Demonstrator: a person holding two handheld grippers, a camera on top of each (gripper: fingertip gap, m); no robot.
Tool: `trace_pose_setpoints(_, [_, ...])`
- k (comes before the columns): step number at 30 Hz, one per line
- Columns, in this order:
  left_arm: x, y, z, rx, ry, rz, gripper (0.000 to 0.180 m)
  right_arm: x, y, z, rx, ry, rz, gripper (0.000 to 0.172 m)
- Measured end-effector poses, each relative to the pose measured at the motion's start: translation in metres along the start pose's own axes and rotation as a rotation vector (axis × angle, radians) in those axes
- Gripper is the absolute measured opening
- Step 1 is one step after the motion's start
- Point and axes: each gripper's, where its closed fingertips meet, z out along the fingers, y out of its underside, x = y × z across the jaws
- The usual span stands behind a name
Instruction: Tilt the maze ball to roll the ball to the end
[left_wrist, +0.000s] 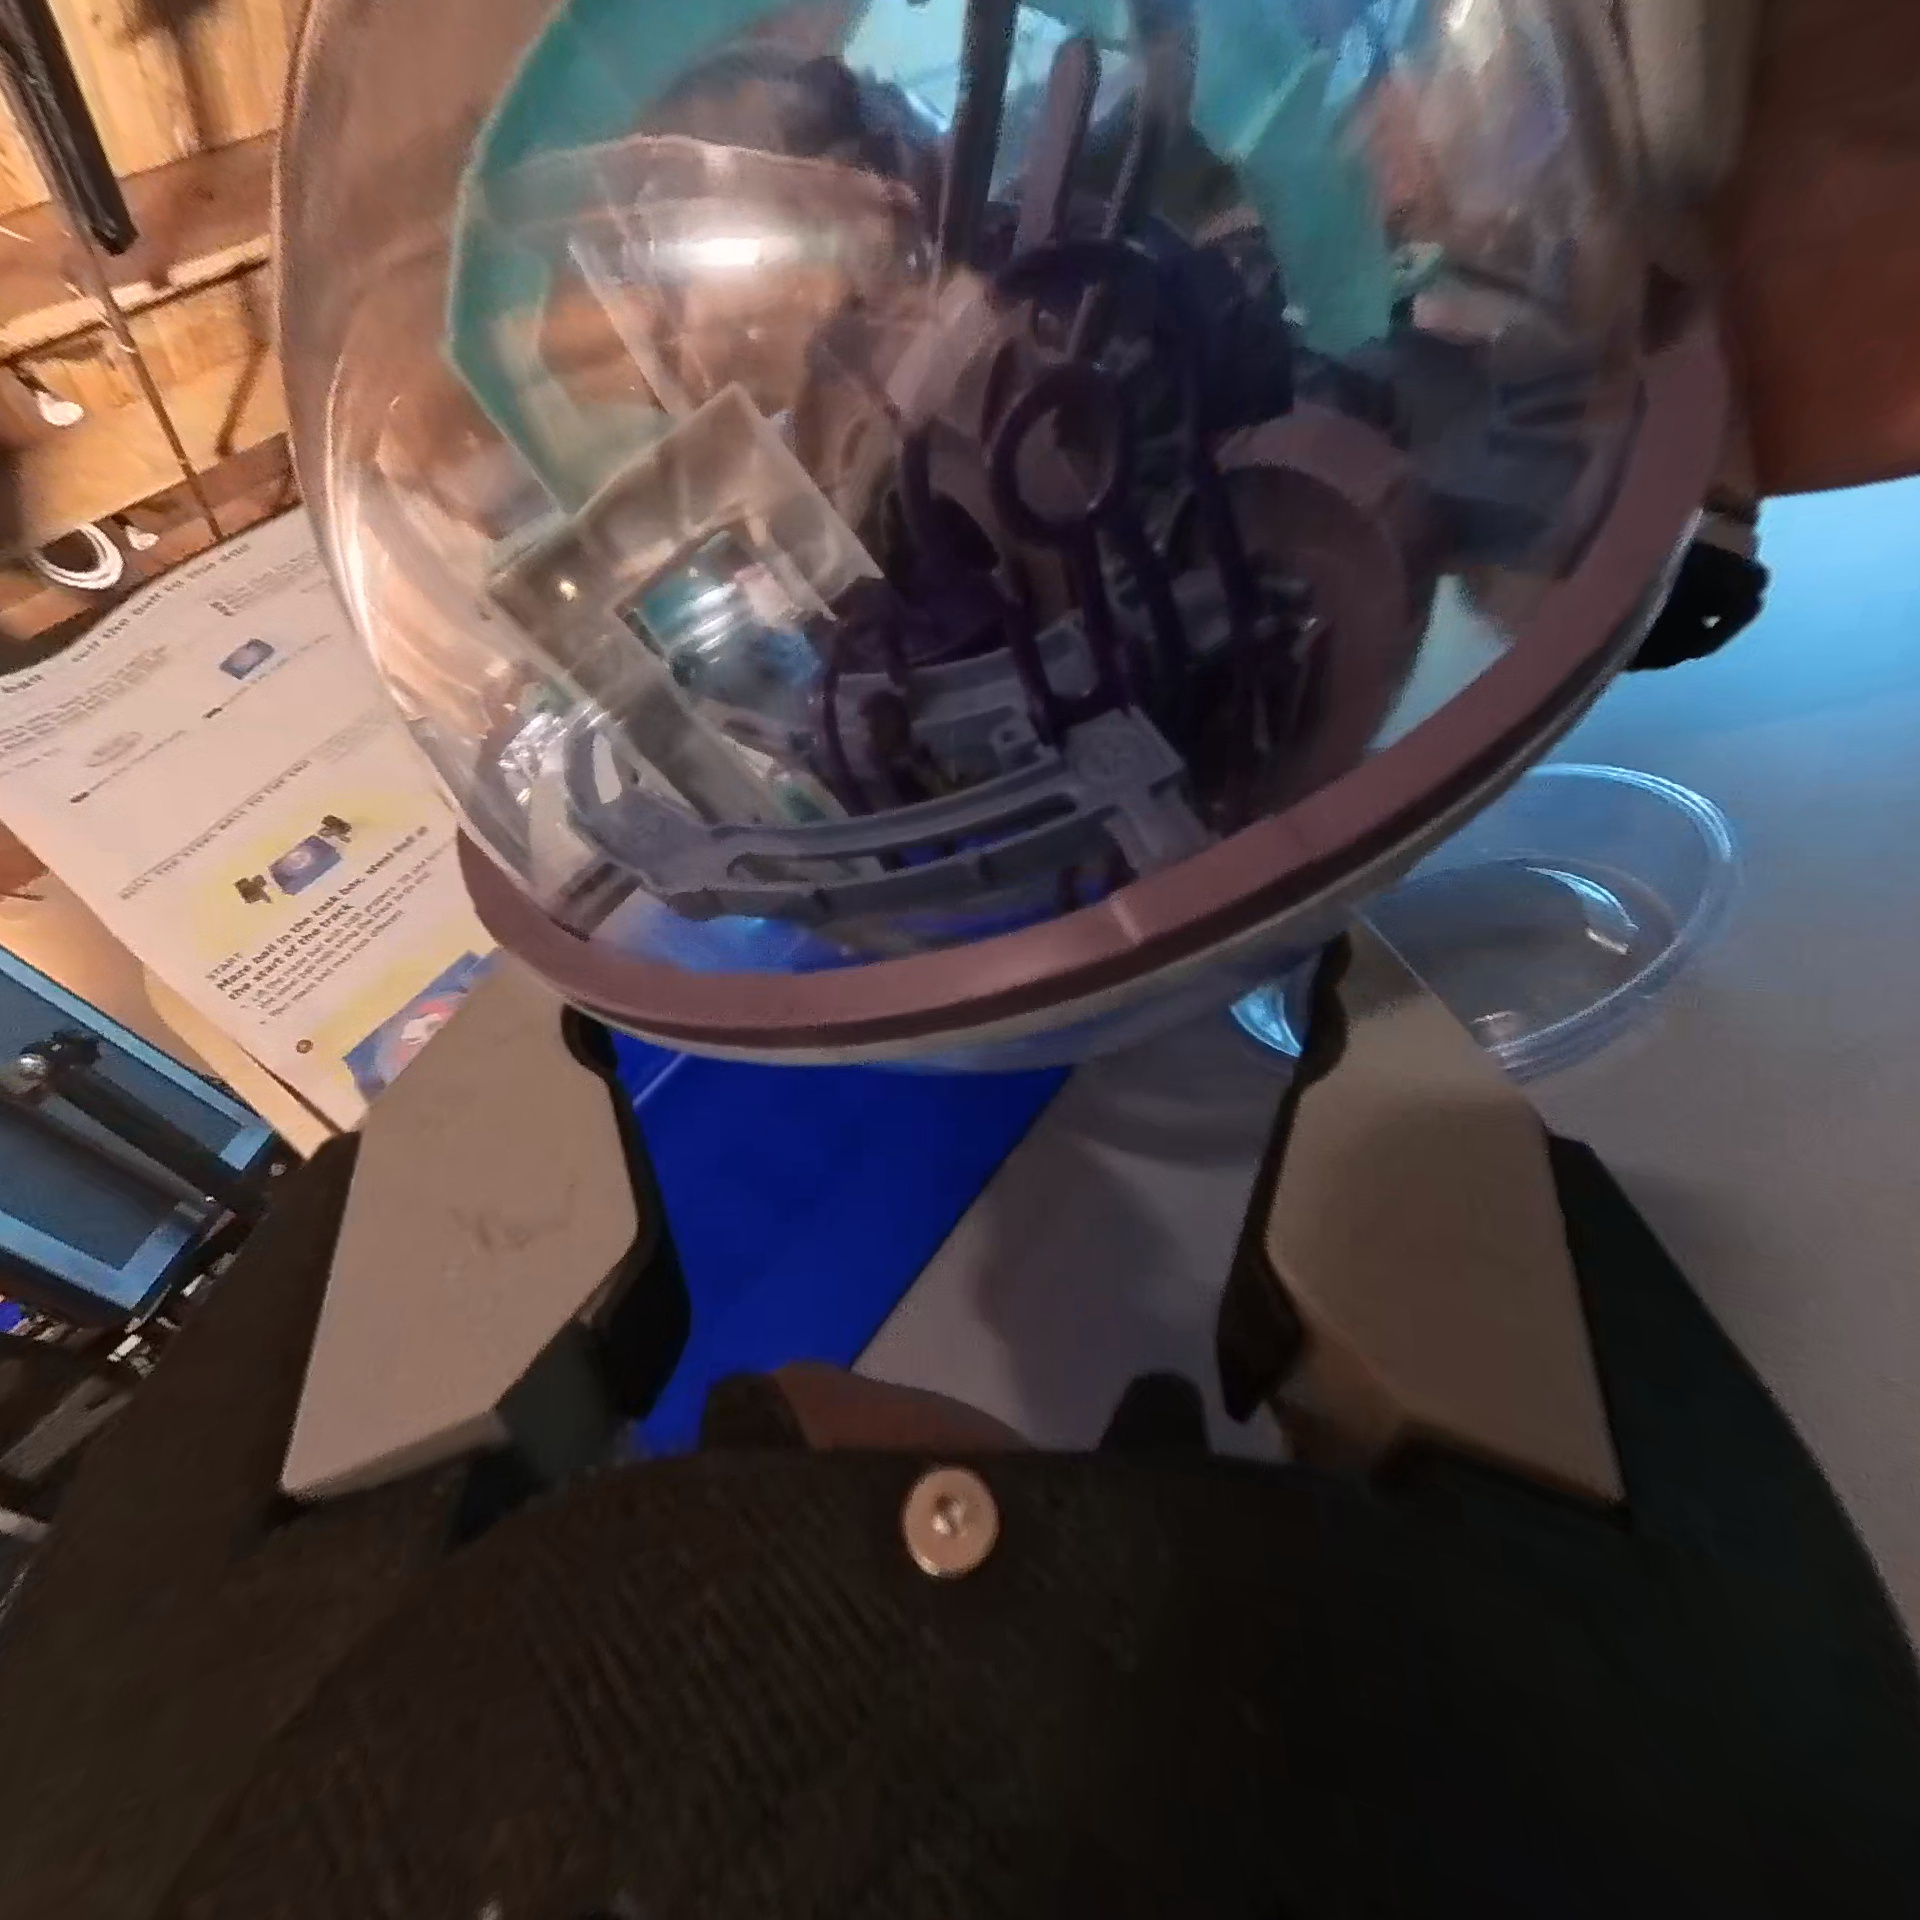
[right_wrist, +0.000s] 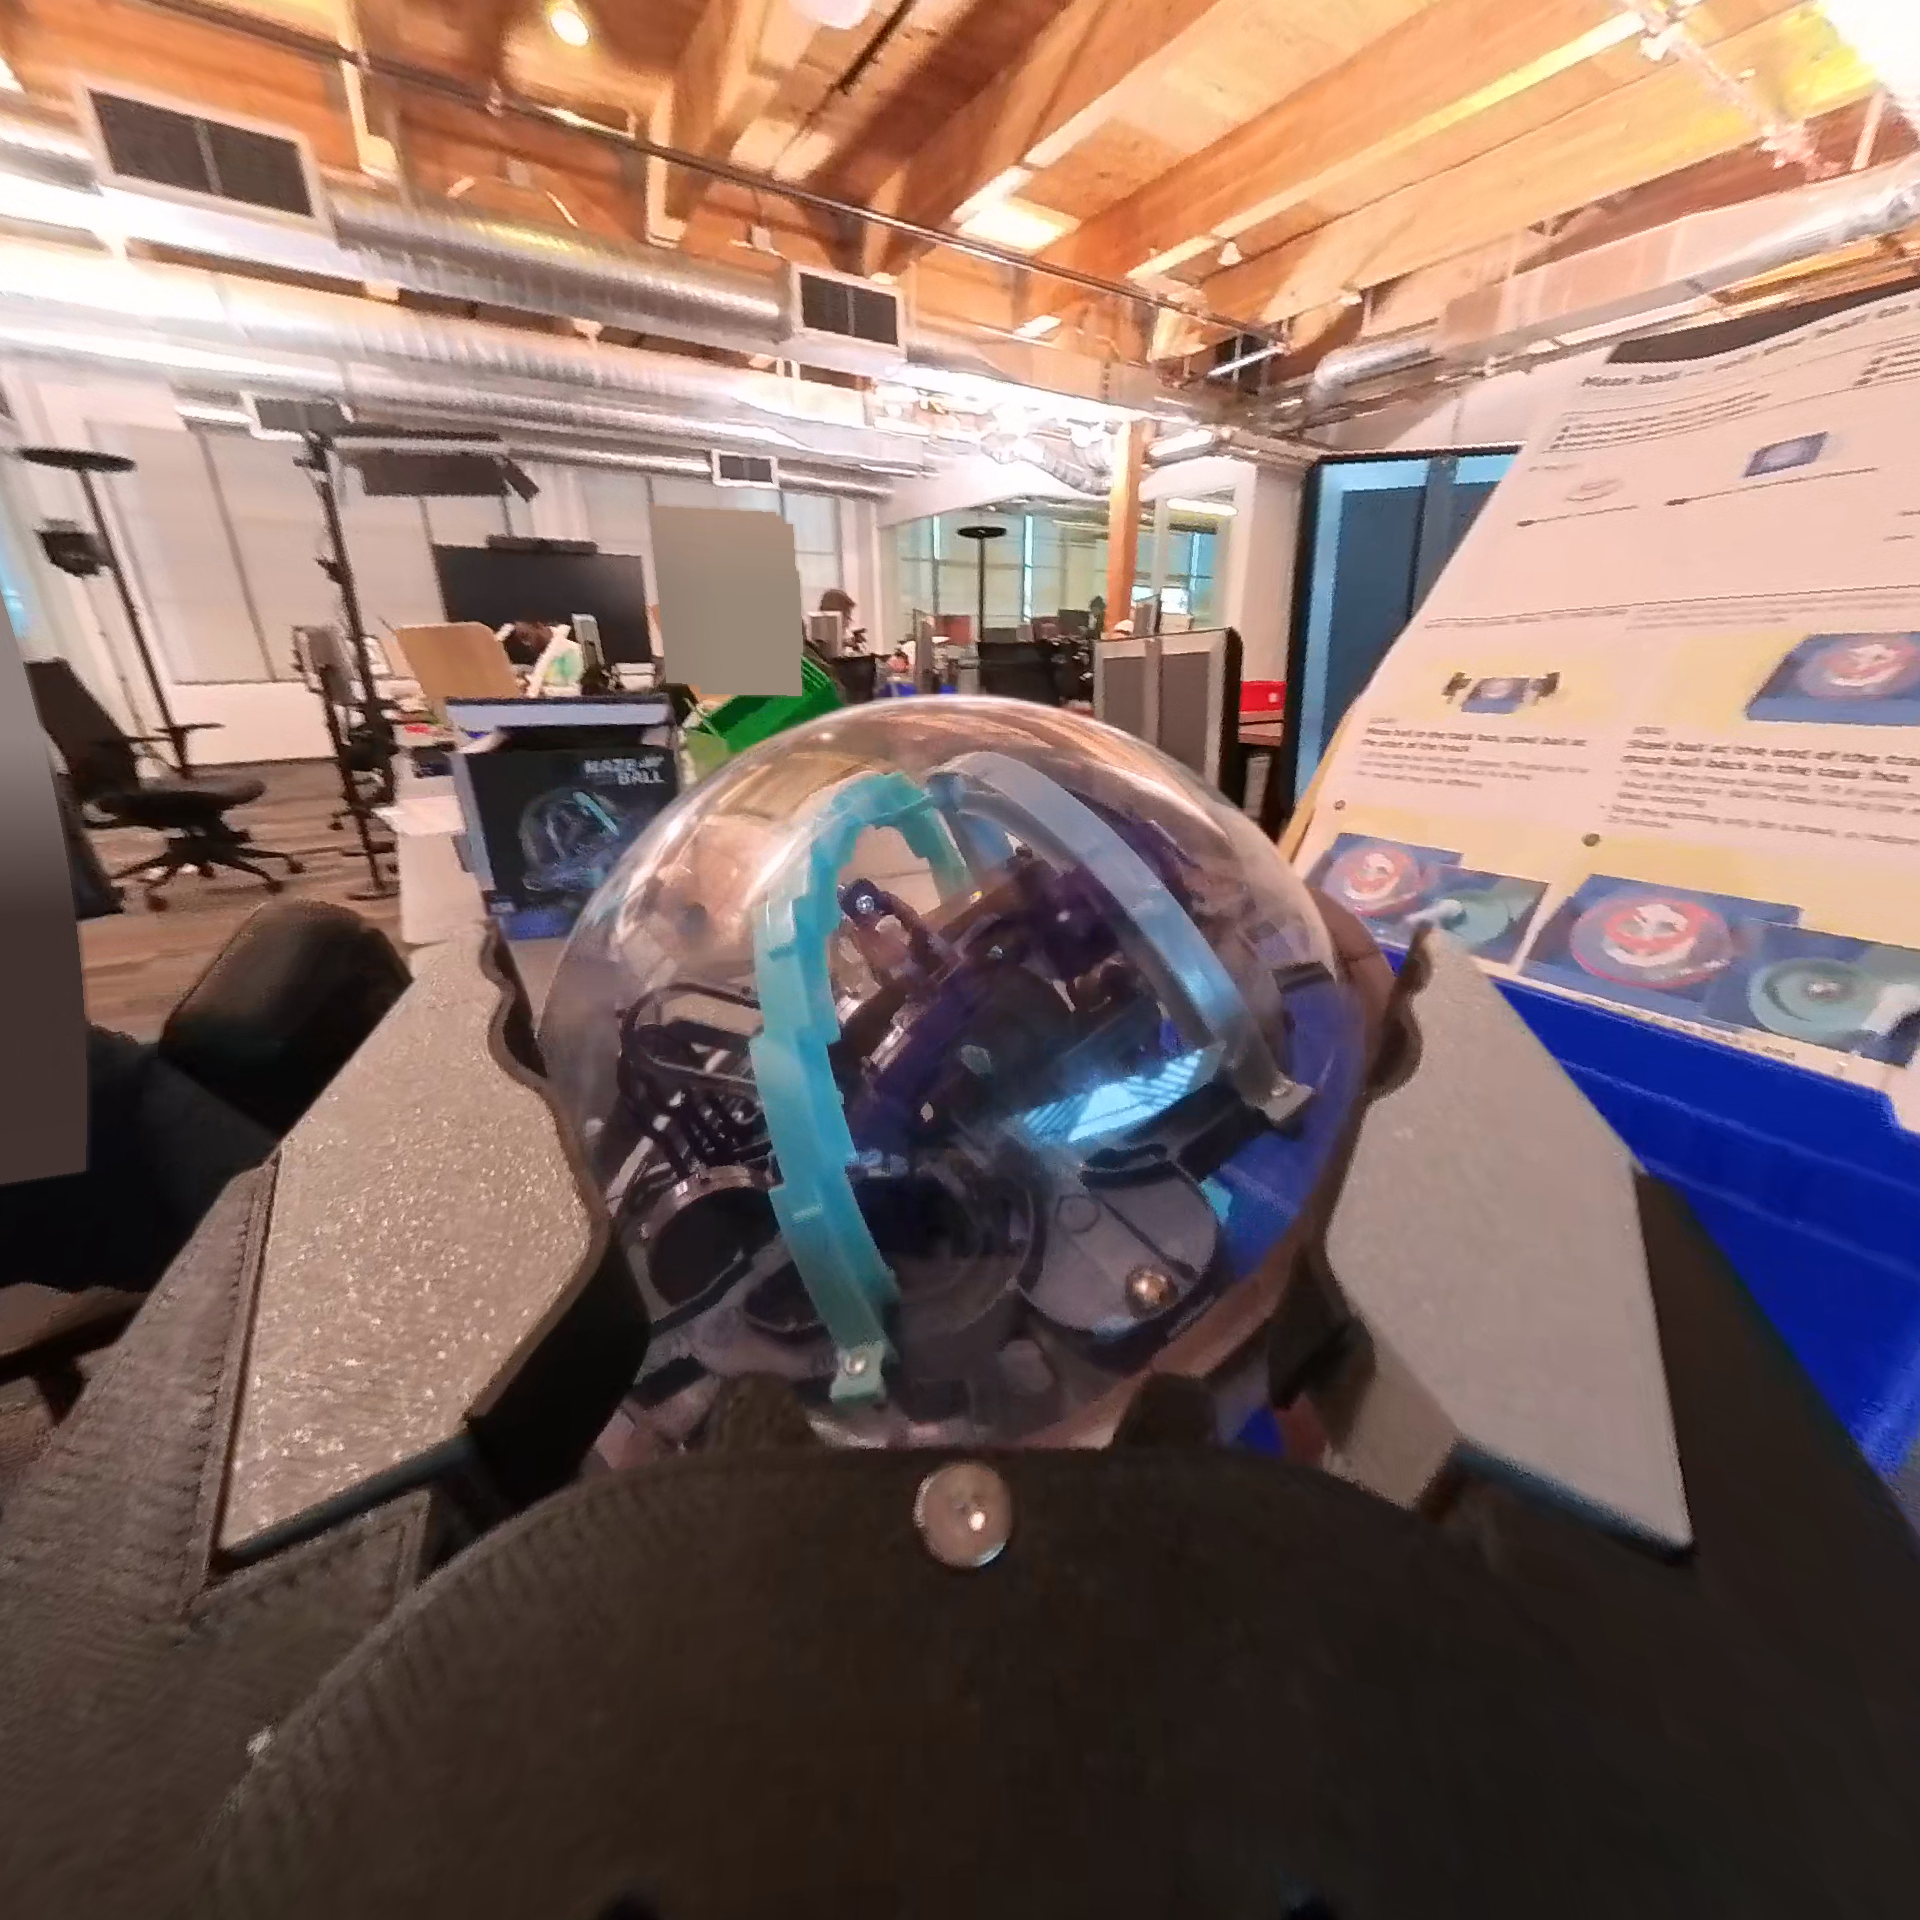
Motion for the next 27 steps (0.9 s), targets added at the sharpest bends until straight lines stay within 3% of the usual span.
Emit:
trace_pose_setpoints(7, [0.008, 0.003, 0.005, -0.016, 0.010, 0.004, 0.131, -0.005, 0.004, -0.007, -0.018, 0.014, -0.104, 0.156])
trace_pose_setpoints(11, [0.014, 0.003, 0.005, -0.047, 0.017, 0.004, 0.133, -0.001, 0.006, -0.013, 0.011, -0.020, -0.036, 0.156])
trace_pose_setpoints(20, [0.030, -0.013, -0.023, -0.074, -0.037, 0.013, 0.137, -0.024, 0.013, -0.028, 0.018, -0.197, -0.043, 0.158])
trace_pose_setpoints(22, [0.030, -0.016, -0.028, -0.078, -0.027, 0.049, 0.137, -0.025, 0.014, -0.030, 0.035, -0.229, 0.008, 0.157])
trace_pose_setpoints(27, [0.034, -0.013, -0.029, -0.102, 0.019, -0.061, 0.137, -0.010, 0.020, -0.023, 0.003, -0.247, 0.237, 0.156])
